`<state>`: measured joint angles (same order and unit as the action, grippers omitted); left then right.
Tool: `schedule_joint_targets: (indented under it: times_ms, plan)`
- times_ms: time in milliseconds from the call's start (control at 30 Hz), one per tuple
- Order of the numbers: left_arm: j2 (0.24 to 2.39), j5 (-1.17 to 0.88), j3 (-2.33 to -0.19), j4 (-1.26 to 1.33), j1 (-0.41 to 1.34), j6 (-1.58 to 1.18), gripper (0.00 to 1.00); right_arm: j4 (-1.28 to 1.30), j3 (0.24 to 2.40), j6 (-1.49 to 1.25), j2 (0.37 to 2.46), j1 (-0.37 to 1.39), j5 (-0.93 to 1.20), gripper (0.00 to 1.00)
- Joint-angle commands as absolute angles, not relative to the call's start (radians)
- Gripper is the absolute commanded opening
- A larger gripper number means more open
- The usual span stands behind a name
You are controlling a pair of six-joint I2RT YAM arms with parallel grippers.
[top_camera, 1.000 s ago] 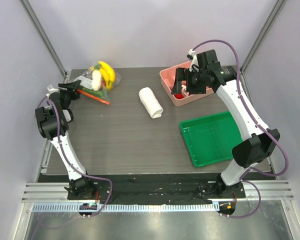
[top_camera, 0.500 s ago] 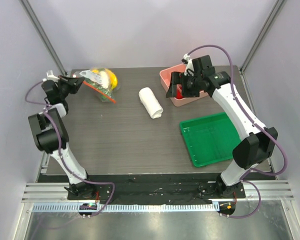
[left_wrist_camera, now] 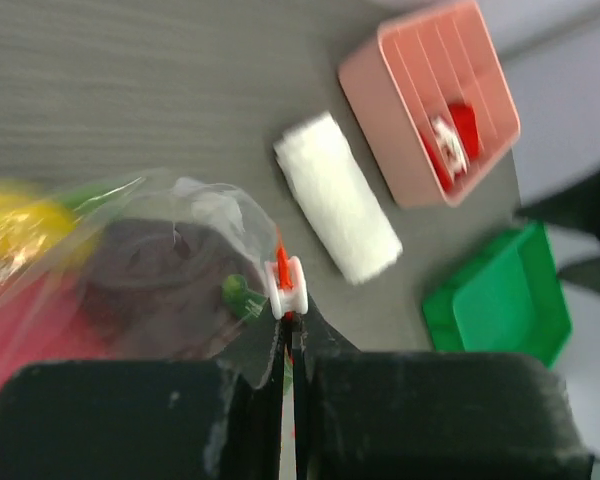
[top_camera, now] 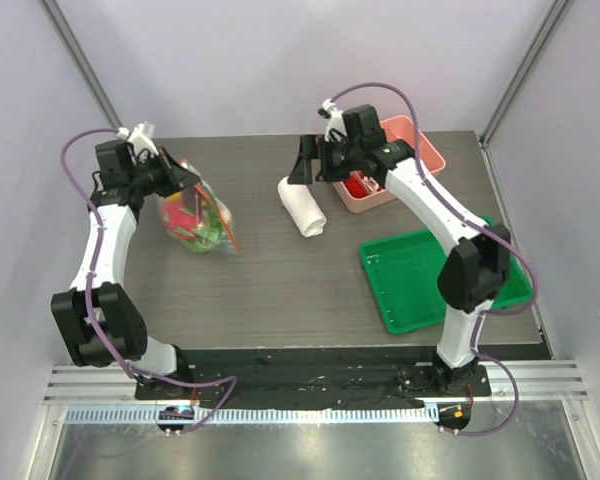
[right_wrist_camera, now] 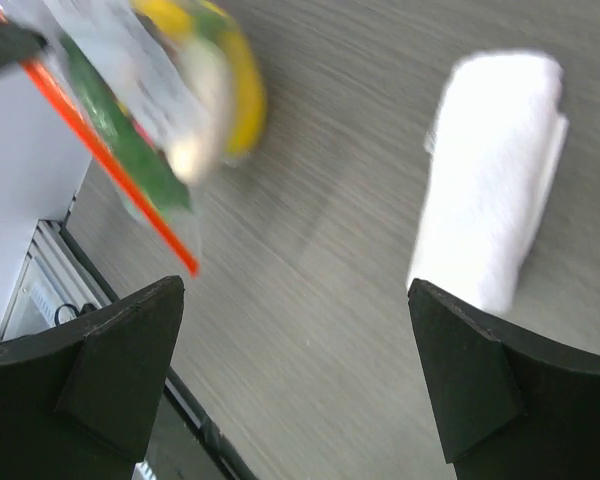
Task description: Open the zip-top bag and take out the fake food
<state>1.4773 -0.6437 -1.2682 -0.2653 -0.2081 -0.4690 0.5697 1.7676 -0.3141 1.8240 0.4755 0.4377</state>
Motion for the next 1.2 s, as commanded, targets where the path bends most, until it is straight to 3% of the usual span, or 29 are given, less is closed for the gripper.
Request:
schedule_joint_targets:
  times_ms: [0,100,200,500,767,933,1100,1167]
  plan:
    - [1.422,-0.878,-1.333,-0.478,-0.195,-0.218,0.00,0.538,1.971,-0.235,1.937,0.534,0.495,1.00]
    - [1.436,-0.914,-1.370,-0.667,-0.195,-0.100,0.00,0.522,2.058,-0.154,2.002,0.578,0.511,1.00]
    - [1.393,-0.923,-1.321,-0.572,-0.190,-0.149,0.00,0.405,2.051,-0.083,2.029,0.603,0.579,1.00]
    - [1.414,-0.973,-1.380,-0.678,-0.112,-0.011,0.00,0.123,1.959,0.190,2.120,0.630,0.787,0.97]
    - [1.373,-0.924,-1.370,-0.761,-0.046,0.118,0.00,-0.078,1.939,0.170,2.186,0.667,0.992,0.88]
    - [1.328,-0.905,-1.341,-0.787,-0.025,0.158,0.00,-0.167,2.012,0.086,2.241,0.673,1.124,0.72]
    - [1.316,-0.864,-1.341,-0.821,-0.009,0.187,0.00,-0.198,1.987,0.051,2.226,0.696,1.160,0.68]
    - [1.312,-0.838,-1.336,-0.825,-0.008,0.195,0.00,-0.228,1.939,0.051,2.200,0.703,1.152,0.61]
